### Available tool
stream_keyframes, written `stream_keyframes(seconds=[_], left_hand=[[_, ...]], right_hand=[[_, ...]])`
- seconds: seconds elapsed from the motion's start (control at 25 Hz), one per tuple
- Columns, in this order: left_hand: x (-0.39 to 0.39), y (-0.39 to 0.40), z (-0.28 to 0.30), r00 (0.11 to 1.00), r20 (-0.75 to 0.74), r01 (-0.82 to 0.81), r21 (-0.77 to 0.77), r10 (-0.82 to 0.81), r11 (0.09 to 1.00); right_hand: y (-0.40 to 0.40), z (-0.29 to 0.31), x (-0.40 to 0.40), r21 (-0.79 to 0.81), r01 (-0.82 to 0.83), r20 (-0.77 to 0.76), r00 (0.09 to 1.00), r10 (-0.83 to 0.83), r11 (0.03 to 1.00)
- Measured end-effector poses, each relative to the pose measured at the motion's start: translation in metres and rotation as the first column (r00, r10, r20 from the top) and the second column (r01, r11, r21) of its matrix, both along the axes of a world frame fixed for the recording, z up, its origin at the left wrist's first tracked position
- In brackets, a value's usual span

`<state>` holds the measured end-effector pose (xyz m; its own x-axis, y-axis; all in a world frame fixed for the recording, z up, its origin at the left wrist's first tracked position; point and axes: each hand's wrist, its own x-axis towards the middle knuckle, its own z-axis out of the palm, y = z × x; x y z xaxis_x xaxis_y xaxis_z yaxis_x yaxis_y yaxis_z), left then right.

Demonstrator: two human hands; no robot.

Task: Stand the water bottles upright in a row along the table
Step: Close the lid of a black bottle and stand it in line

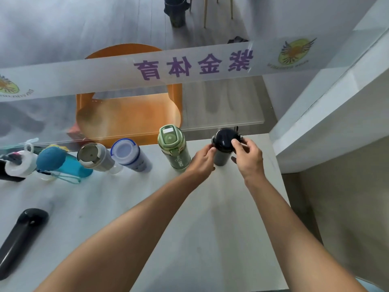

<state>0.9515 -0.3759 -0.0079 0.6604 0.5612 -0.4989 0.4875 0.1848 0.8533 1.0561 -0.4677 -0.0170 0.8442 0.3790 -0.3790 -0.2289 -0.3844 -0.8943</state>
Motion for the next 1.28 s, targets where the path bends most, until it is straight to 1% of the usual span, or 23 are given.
stream_keyframes(seconds=[0.12, 0.24, 0.32, 0.44, 0.52, 0.6, 0.72, 0.76, 0.84, 0.92, 1.0, 1.04, 1.12, 1.2, 1.28], left_hand=[[-0.002, -0.002, -0.001, 1.000, -0.003, -0.003, -0.009, 0.003, 1.000], [-0.002, -0.001, -0.001, 0.999, -0.030, 0.012, 0.006, -0.012, 1.000], [-0.005, 0.000, -0.002, 0.998, -0.065, 0.023, 0.049, -0.020, 0.999], [-0.025, -0.002, 0.001, 0.989, -0.140, 0.063, 0.142, -0.043, 0.988], [-0.050, -0.007, 0.003, 0.983, -0.172, 0.095, 0.178, -0.064, 0.979], [-0.085, -0.011, 0.005, 0.983, -0.175, 0.088, 0.201, -0.053, 0.976], [-0.148, -0.010, 0.007, 0.983, -0.182, 0.045, 0.302, 0.011, 0.952], [-0.170, -0.007, 0.008, 0.980, -0.193, 0.022, 0.331, 0.045, 0.943], [-0.222, 0.002, 0.009, 0.967, -0.233, -0.009, 0.388, 0.107, 0.922], [-0.271, 0.013, 0.006, 0.949, -0.271, -0.010, 0.486, 0.161, 0.874], [-0.322, 0.026, 0.003, 0.923, -0.319, 0.016, 0.596, 0.218, 0.803], [-0.346, 0.033, 0.003, 0.904, -0.347, 0.035, 0.642, 0.249, 0.766], [-0.392, 0.047, 0.002, 0.862, -0.404, 0.088, 0.715, 0.307, 0.694], [-0.443, 0.062, 0.000, 0.828, -0.439, 0.129, 0.755, 0.350, 0.643], [-0.490, 0.080, -0.004, 0.801, -0.463, 0.164, 0.780, 0.380, 0.603]], right_hand=[[-0.001, -0.003, -0.001, -0.002, -0.025, 0.022, 0.999, 0.025, 1.000], [-0.003, -0.003, -0.003, -0.014, -0.035, 0.011, 0.999, 0.035, 0.999], [-0.005, -0.001, -0.004, -0.028, -0.026, 0.024, 0.999, 0.027, 0.999], [-0.014, 0.001, -0.017, -0.072, 0.040, 0.070, 0.997, -0.034, 0.997], [-0.021, -0.004, -0.038, -0.127, 0.058, 0.054, 0.997, -0.052, 0.990], [-0.024, -0.012, -0.069, -0.184, -0.018, 0.021, 1.000, 0.022, 0.983], [-0.013, -0.015, -0.125, -0.212, -0.243, 0.025, 0.967, 0.254, 0.947], [-0.005, -0.015, -0.143, -0.210, -0.326, 0.052, 0.938, 0.343, 0.922], [0.017, -0.011, -0.184, -0.219, -0.497, 0.131, 0.838, 0.530, 0.840], [0.039, -0.006, -0.225, -0.256, -0.633, 0.216, 0.699, 0.682, 0.730], [0.062, 0.001, -0.269, -0.311, -0.720, 0.285, 0.553, 0.783, 0.621], [0.073, 0.003, -0.291, -0.339, -0.742, 0.314, 0.490, 0.813, 0.578], [0.094, 0.005, -0.333, -0.393, -0.751, 0.384, 0.389, 0.837, 0.530], [0.114, 0.003, -0.379, -0.464, -0.743, 0.432, 0.287, 0.855, 0.483], [0.132, 0.000, -0.424, -0.528, -0.725, 0.443, 0.210, 0.871, 0.443]])
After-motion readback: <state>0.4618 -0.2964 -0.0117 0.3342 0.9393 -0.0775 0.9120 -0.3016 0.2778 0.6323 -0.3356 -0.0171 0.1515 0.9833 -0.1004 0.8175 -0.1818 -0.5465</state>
